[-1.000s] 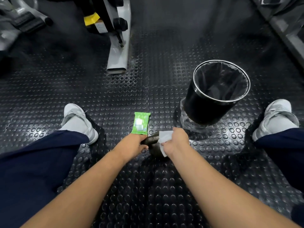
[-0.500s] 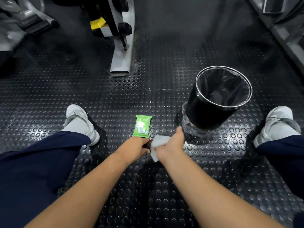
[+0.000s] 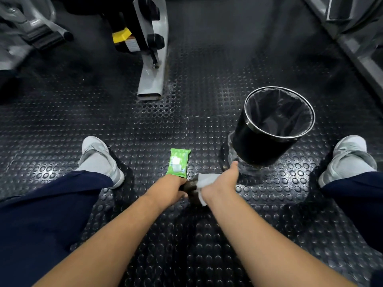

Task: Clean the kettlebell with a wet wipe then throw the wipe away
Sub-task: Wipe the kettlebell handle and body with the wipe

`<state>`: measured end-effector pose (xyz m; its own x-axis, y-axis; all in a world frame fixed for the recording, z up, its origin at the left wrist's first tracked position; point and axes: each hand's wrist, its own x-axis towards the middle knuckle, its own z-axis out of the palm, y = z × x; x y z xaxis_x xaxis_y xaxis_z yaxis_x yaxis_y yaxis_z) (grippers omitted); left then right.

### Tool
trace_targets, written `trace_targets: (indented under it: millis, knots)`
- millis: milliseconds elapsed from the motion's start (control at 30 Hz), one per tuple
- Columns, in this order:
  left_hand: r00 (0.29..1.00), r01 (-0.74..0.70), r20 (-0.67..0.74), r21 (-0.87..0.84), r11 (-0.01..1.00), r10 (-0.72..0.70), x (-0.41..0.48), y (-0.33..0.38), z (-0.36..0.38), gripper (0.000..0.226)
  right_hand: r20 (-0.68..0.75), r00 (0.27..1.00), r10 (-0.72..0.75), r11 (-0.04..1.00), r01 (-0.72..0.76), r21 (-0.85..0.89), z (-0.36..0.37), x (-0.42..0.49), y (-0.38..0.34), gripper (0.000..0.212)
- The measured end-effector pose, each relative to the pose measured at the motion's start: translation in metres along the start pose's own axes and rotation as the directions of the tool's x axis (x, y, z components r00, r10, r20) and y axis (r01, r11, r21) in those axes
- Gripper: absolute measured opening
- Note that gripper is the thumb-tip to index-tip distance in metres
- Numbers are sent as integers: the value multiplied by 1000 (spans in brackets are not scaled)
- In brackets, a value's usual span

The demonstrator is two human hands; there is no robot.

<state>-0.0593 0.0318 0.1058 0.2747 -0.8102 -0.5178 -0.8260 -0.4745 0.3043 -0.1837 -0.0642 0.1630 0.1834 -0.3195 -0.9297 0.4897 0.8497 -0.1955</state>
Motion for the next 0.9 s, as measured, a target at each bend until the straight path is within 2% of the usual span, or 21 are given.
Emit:
trace_targets:
  millis: [100, 233, 333, 467, 500, 600, 700, 767, 833, 900]
  knots:
    - [999, 10, 31, 4, 1000, -10, 4, 1, 0, 20, -3, 1000, -9, 1000, 9, 13, -4, 12, -11, 90]
    - [1000, 7, 11, 22, 1000, -8, 2, 4, -1, 12, -64, 997, -50, 996, 45, -77, -1, 16, 26, 86]
    - [999, 27, -27, -11, 1000, -27, 2, 3, 1, 13, 60, 997, -44, 986, 53, -159, 3, 13, 63, 91]
    - [999, 38, 0, 16, 999, -38, 2, 3, 1, 10, 121, 989, 79, 991, -65, -118, 0, 1, 43, 71]
    - [999, 34, 14, 23, 999, -34, 4, 3, 1, 4, 92, 993, 69, 991, -58, -119, -1, 4, 31, 70]
    - [999, 45, 29, 20, 999, -46, 7, 3, 1, 18, 71, 997, 3, 995, 4, -103, -6, 10, -3, 65]
    - [998, 59, 36, 20, 998, -60, 7, 3, 2, 20, 40, 998, -50, 995, 53, -88, -11, 15, -14, 55]
    - [998, 55, 26, 30, 998, -56, 7, 3, 1, 21, 9, 996, -87, 991, 87, -102, -10, 15, 4, 67]
    - [999, 52, 15, 33, 998, -52, 6, 3, 1, 14, 7, 995, -103, 976, 102, -190, -7, 17, 34, 84]
    - [999, 52, -7, 33, 998, -52, 5, 6, -1, 3, 64, 995, -81, 970, 93, -225, -4, 15, 56, 86]
